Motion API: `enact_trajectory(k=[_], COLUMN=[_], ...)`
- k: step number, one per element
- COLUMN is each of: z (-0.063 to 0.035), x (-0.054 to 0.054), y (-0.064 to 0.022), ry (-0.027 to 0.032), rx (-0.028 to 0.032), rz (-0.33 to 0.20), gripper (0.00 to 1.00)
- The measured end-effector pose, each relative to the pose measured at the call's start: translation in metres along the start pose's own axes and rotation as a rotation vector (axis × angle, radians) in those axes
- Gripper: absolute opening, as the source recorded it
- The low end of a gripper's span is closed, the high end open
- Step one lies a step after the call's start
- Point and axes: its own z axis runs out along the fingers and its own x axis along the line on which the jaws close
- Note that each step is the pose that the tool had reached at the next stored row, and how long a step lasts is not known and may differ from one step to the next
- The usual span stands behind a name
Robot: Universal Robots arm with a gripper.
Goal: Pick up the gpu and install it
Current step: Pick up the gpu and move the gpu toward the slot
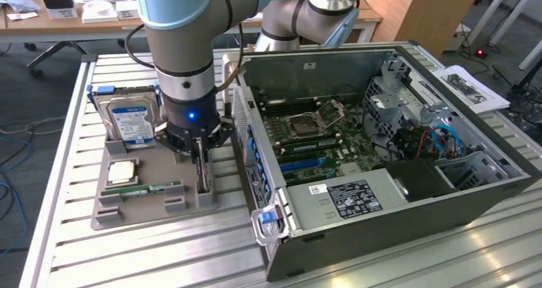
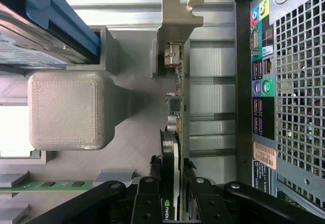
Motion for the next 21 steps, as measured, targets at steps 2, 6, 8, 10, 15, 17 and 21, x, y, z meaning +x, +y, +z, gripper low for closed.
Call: enact_trajectory(k=[2, 6, 8, 10, 15, 17, 21], z=[-0.0002, -0.0040, -0.0070, -0.0099, -0.0227, -0.0289, -0.0441], x=[0.000, 0.000, 0.000, 0.000, -0.001, -0.001, -0.001], y=[0.0001, 0.0002, 0.0003, 0.0005, 0.0011, 0.0014, 0.0022], ry=[-0.0003, -0.0001, 0.0000, 0.0000, 0.0000, 0.0000, 0.0000], rx=[-0.0004, -0.0001, 0.0000, 0.0000, 0.0000, -0.0001, 0.0000], rz=[0.000, 0.000, 0.000, 0.000, 0.000, 0.000, 0.000], gripper=[0.27, 0.27, 0.27, 0.27, 0.27, 0.27, 0.27])
